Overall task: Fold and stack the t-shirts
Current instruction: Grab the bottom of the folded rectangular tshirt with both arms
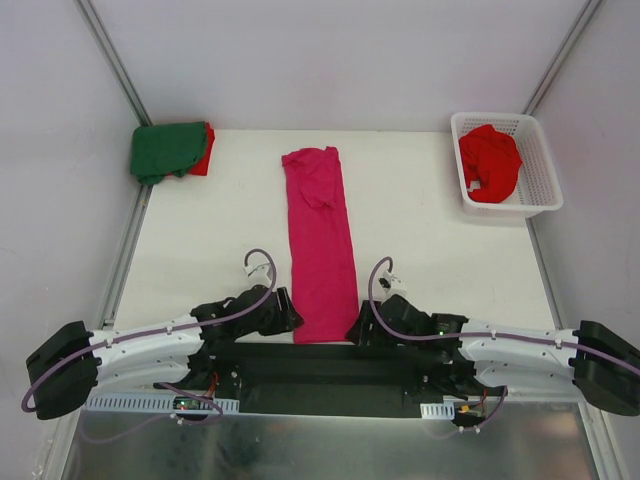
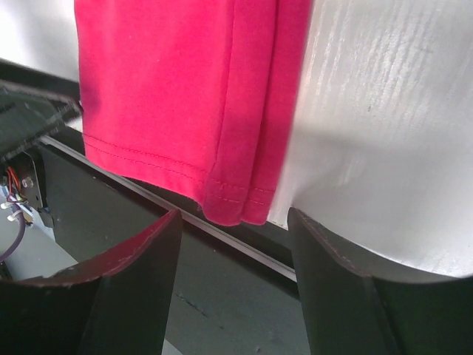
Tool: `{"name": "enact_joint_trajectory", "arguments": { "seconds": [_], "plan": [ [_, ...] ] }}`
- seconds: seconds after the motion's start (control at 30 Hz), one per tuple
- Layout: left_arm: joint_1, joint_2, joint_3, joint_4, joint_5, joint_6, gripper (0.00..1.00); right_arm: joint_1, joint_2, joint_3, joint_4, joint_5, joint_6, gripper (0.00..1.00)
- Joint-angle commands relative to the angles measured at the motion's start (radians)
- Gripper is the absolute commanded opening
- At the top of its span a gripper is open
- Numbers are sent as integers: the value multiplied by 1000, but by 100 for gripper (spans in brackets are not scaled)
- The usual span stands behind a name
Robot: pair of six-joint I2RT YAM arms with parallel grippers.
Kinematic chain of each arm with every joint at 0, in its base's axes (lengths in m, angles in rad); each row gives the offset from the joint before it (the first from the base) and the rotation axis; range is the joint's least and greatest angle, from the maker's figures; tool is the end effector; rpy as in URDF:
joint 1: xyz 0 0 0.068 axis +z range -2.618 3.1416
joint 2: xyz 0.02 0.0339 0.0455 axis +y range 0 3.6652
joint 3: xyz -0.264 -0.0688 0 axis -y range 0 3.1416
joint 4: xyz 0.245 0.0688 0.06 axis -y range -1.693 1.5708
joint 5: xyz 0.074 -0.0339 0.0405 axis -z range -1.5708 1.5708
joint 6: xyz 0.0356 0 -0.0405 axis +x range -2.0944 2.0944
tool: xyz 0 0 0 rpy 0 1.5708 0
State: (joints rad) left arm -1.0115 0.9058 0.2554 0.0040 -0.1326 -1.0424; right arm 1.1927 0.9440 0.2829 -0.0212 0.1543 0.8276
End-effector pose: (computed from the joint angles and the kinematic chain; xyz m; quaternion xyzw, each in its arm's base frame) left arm 0.0972 -0.1464 0.1548 -0.0433 0.8925 -0.3501 0.2810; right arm 0.0716 0.1654 0.1554 -0.1309 0.8913 0.3259 0.2868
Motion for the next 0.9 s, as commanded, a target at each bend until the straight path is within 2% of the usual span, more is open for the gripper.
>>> {"name": "enact_joint_trajectory", "arguments": {
  "seconds": [0.0,0.17,0.27,0.43,0.73,0.87],
  "plan": [
    [-51,-19,2,-13,2,-59,51,13,18,-2,-2,39,25,63],
    [-125,-35,-13,-16,-18,-113,52,19,29,2,-3,47,22,63],
    [-156,-18,-16,-15,-42,-136,50,24,32,4,-3,53,27,63],
    [-180,27,-1,-15,-70,-148,40,30,35,-1,-2,60,28,63],
    [-196,47,-7,-15,-101,-160,39,38,48,2,-2,65,27,62],
    [-197,44,-16,-15,-108,-171,34,38,68,13,-3,68,21,52]
  ]
}}
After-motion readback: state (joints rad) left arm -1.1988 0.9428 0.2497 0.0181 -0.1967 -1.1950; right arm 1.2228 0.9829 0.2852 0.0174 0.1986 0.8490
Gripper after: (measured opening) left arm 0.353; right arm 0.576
